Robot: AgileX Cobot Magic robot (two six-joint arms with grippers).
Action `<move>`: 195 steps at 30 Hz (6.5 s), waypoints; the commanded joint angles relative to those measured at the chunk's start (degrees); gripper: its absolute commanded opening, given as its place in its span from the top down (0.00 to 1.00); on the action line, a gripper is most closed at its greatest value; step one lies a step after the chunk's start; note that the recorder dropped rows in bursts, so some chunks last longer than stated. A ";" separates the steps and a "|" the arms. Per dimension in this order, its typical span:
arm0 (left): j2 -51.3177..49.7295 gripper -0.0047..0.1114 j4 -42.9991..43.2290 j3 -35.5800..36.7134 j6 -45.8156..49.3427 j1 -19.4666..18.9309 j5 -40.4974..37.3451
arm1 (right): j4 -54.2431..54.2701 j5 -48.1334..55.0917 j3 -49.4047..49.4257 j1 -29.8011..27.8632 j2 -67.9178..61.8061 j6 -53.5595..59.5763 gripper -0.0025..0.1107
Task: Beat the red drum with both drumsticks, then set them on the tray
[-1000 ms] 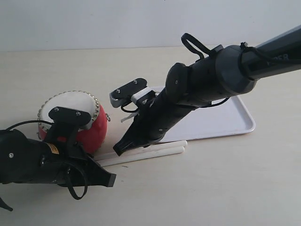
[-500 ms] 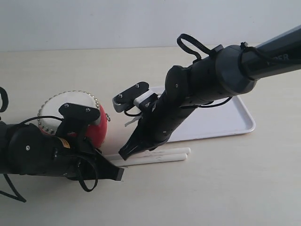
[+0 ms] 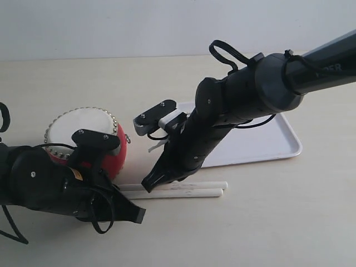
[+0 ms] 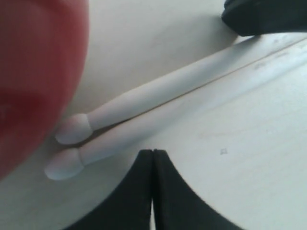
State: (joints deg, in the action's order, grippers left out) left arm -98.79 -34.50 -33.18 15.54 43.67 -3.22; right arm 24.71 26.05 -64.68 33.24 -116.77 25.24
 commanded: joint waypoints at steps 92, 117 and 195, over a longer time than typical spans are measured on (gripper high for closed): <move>7.97 0.96 23.41 -4.58 -7.45 0.30 -20.49 | 11.29 17.98 -0.29 1.87 4.40 -3.41 0.68; 18.32 0.96 23.28 0.98 -8.82 0.30 -19.31 | 1.06 15.73 -0.29 3.43 -0.01 -17.88 0.68; 9.38 0.96 -30.17 3.54 -7.85 0.42 -3.51 | -27.80 23.76 -0.39 3.43 31.25 -27.83 0.98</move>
State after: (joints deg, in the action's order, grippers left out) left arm -89.36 -64.13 -29.61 5.76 43.67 -8.10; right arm -1.48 48.79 -65.09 36.81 -87.01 -3.61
